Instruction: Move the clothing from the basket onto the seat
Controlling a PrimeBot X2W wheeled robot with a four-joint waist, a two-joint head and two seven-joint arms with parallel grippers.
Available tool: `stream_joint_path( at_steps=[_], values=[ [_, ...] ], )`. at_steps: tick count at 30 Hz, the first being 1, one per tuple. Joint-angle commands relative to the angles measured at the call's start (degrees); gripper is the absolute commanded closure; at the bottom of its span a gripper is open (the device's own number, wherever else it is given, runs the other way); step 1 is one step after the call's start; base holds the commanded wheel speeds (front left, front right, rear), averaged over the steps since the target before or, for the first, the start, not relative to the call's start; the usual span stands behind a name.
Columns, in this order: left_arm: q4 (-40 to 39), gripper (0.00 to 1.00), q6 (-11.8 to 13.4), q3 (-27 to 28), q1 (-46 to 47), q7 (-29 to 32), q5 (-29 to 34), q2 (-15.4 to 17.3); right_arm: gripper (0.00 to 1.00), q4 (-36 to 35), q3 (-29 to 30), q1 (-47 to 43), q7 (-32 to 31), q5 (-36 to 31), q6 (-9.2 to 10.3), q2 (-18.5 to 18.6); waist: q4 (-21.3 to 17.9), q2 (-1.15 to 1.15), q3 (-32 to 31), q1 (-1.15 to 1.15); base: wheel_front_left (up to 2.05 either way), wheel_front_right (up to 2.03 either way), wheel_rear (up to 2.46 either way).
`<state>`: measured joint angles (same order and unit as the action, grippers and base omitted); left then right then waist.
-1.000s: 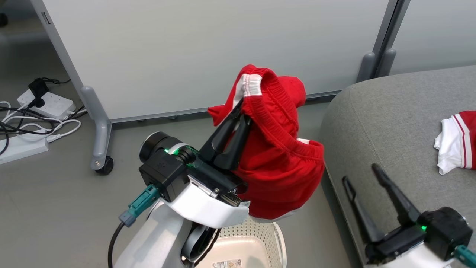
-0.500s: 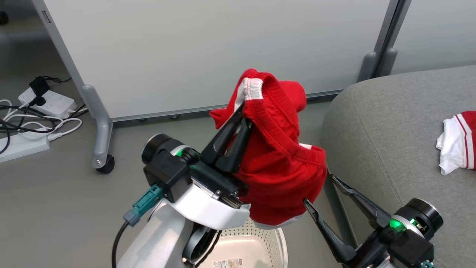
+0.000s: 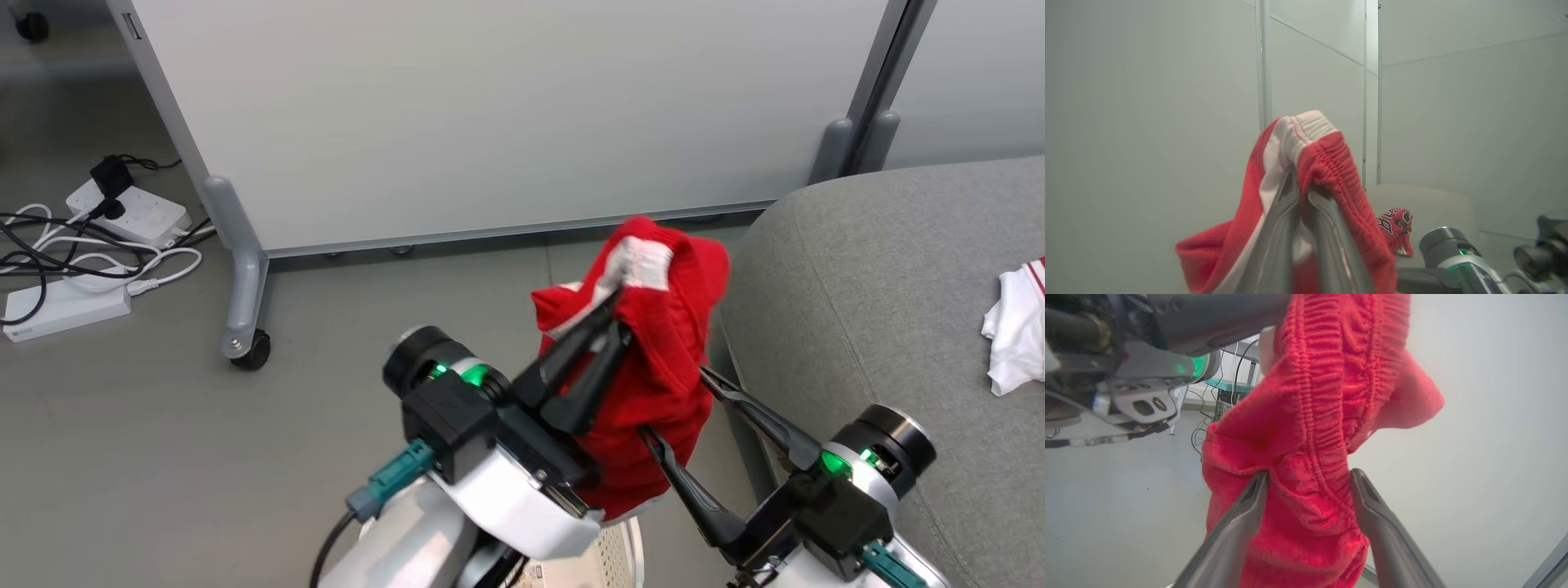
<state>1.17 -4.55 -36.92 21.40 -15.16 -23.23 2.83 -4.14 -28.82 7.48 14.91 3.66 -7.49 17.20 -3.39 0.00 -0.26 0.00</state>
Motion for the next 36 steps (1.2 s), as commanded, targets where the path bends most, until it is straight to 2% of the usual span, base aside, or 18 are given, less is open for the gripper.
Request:
stream_joint_path(
  at_steps=[1,14,15,22,30,36],
  values=[
    [0.32,1.00,-0.53,-1.26,0.38,-0.06,-0.09,0.14,0.00,1.22,-0.46,1.26,0.28,-0.20,-0.01,-0.48,0.27,0.00,0.08,0.00,0.00,0.00,0.00],
    [1.72,1.00,-1.28,-8.00,1.47,-0.06,-1.05,0.14,0.00,6.85,-5.89,5.81,0.28,0.47,-0.01,-1.41,1.35,0.00,0.25,0.00,0.00,0.00,0.00],
    [1.77,1.00,-1.16,-8.02,1.45,-0.06,-1.20,0.15,1.00,7.19,-6.14,5.93,0.28,1.00,-0.01,-1.40,1.45,0.00,0.25,0.00,0.00,0.00,0.00],
    [2.13,1.00,-0.33,-6.86,0.96,-0.05,-1.72,0.15,1.00,7.61,-4.86,5.79,0.28,4.02,-0.01,-1.95,1.78,0.00,0.45,0.00,0.00,0.00,0.00],
    [5.47,1.00,-0.61,-4.17,-1.15,-0.05,-2.32,0.18,1.00,4.93,1.63,3.75,0.28,6.60,-0.01,-4.51,1.48,0.00,0.73,0.00,0.00,0.00,0.00],
    [8.79,1.00,-1.20,-2.64,-1.89,-0.05,-1.39,0.18,1.00,3.43,5.40,2.37,0.28,5.63,-0.01,-5.94,1.28,0.00,1.06,0.00,0.00,0.00,0.00]
  ],
)
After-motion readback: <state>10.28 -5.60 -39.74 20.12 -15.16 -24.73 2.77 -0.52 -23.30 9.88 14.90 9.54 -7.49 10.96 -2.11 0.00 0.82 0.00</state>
